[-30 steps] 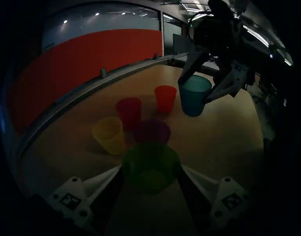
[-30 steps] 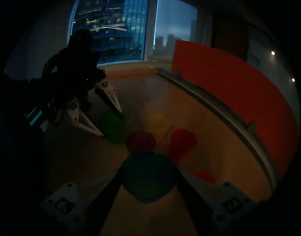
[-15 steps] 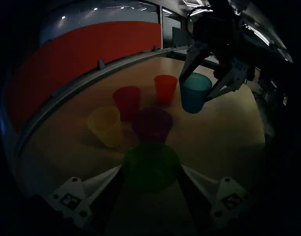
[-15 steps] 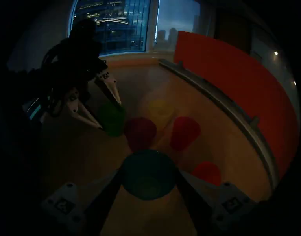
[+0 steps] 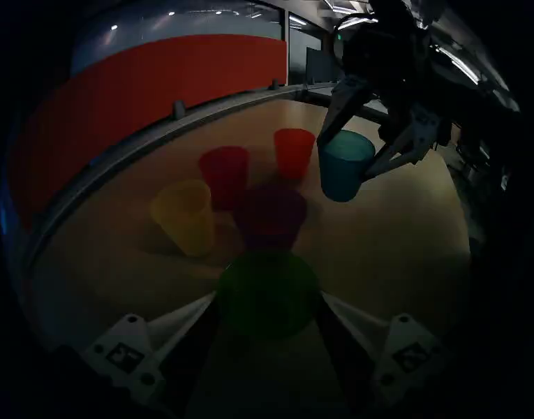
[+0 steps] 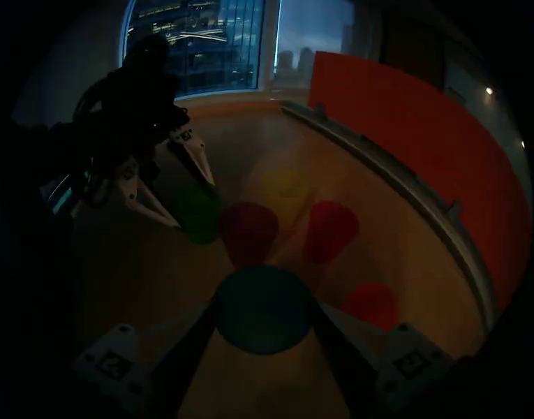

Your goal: Pour water

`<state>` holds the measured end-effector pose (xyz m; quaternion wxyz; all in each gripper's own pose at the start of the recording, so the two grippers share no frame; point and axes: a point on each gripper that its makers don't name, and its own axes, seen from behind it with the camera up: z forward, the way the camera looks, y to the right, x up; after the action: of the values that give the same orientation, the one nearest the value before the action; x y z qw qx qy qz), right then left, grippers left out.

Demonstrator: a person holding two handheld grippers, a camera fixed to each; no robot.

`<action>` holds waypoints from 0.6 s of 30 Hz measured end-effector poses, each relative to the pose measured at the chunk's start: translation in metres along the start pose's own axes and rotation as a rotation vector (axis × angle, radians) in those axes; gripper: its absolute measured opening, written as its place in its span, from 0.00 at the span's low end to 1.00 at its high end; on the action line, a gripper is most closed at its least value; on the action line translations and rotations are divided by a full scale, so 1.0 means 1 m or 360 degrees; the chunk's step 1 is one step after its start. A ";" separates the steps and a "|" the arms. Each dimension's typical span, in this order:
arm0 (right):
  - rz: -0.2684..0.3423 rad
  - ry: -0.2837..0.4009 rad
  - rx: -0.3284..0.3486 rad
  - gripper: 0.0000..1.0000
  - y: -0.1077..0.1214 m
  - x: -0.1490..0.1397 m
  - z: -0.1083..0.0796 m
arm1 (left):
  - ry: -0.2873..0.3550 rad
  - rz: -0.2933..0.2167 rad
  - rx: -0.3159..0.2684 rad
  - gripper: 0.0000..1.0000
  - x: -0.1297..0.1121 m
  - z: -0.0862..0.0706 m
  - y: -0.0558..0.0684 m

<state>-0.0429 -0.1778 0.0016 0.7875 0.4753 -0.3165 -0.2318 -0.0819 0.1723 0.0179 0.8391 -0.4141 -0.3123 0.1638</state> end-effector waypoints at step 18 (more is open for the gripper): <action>0.0006 -0.0010 0.0009 0.97 -0.005 -0.005 0.007 | -0.0051 -0.0030 -0.0018 0.91 -0.008 0.000 0.004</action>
<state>-0.0516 -0.1804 -0.0017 0.7856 0.4762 -0.3207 -0.2309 -0.0877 0.1703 0.0115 0.8332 -0.4133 -0.3304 0.1607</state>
